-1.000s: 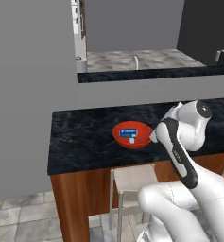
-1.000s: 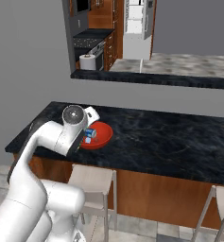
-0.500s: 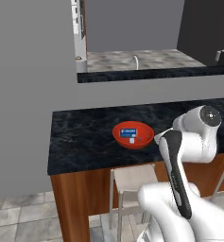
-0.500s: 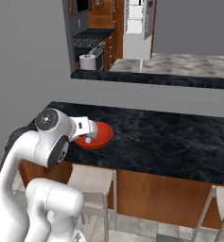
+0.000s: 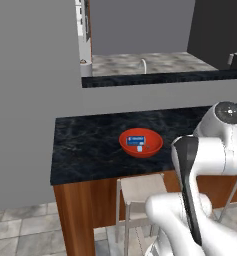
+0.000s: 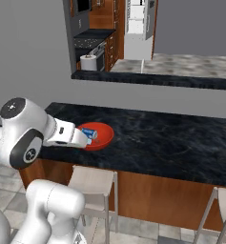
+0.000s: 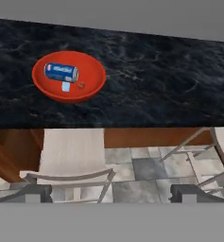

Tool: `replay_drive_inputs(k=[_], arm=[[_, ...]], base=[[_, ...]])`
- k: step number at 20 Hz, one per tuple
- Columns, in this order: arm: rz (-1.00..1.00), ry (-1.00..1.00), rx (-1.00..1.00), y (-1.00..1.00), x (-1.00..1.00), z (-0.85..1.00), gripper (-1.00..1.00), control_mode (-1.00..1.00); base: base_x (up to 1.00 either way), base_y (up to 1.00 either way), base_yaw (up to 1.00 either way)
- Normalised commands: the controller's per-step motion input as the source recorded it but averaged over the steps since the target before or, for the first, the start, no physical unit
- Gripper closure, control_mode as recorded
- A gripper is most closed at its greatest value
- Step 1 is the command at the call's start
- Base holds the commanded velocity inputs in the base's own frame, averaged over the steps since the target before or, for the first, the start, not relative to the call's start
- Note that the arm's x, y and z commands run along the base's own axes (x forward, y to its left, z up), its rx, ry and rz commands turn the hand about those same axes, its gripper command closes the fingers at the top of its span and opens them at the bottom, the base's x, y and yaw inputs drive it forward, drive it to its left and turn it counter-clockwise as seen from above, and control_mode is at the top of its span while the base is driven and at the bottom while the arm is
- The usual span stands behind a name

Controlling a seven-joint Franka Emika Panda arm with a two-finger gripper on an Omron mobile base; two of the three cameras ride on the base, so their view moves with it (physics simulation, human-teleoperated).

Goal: Open the fridge, grab two sodas, and place both sodas inside the bowl with ice on the dining counter.

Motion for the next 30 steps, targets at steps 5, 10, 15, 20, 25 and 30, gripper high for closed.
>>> replay_drive_inputs(k=[5,10,15,20,25,30], arm=[[-0.07,-0.1,0.09,0.0,-0.87,-0.32,-1.0,-1.0],[0.0,-0.07,0.08,0.14,-0.6,-0.28,-1.0,-1.0],[0.0,0.0,0.02,0.49,-0.31,-0.23,-1.0,-1.0],[0.0,0.0,0.0,0.51,-0.07,-0.1,-1.0,-1.0],[0.0,0.0,0.0,0.0,0.0,0.0,-1.0,-1.0],[0.0,-0.03,0.0,-0.03,-0.1,0.0,-1.0,1.0]], base=[[0.0,0.0,0.0],[0.0,0.0,0.0],[0.0,0.0,0.0],[0.0,0.0,0.0],[0.0,0.0,0.0],[-0.24,-0.12,0.0]])
